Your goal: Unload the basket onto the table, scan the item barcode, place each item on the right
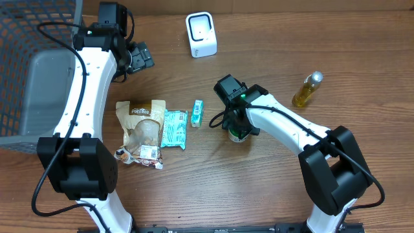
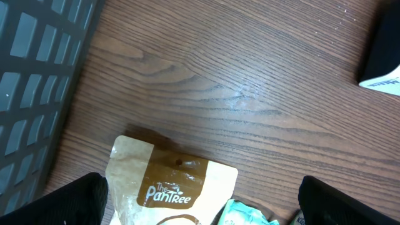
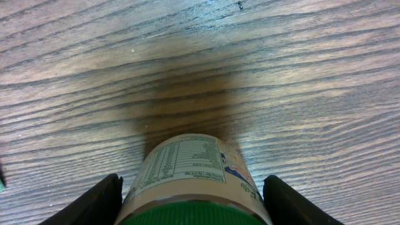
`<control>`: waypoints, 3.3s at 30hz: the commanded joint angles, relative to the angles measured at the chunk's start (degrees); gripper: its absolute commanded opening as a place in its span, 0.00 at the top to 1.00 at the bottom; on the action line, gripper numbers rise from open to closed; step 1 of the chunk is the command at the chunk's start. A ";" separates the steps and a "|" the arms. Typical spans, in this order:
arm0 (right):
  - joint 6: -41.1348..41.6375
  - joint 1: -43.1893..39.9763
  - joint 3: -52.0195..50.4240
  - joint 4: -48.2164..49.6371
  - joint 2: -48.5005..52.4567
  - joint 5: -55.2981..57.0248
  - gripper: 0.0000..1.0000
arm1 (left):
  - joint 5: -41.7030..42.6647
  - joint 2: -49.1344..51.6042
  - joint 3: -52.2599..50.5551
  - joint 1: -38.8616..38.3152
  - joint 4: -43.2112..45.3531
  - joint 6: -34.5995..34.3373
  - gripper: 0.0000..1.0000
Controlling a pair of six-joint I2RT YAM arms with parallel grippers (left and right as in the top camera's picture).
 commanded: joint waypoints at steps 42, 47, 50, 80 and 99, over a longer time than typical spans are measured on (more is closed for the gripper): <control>0.04 0.15 1.49 -7.34 -1.84 -68.35 0.72 | 0.28 -0.76 1.07 -0.02 0.02 -0.59 0.00; 0.07 0.15 1.49 -7.30 -1.84 -71.04 0.72 | 0.28 -0.76 1.07 -0.02 0.02 -0.59 0.00; 0.07 0.15 1.49 -7.32 -1.86 -71.04 0.72 | 0.28 -0.76 1.07 -0.02 0.02 -0.59 0.00; 3.26 -0.24 1.49 -7.10 -1.86 -71.04 0.72 | 0.28 -0.76 1.07 -0.02 0.02 -0.59 0.00; 3.23 -0.24 1.49 -7.10 -1.86 -71.04 0.72 | 0.28 -0.76 1.07 -0.02 0.02 -0.59 0.00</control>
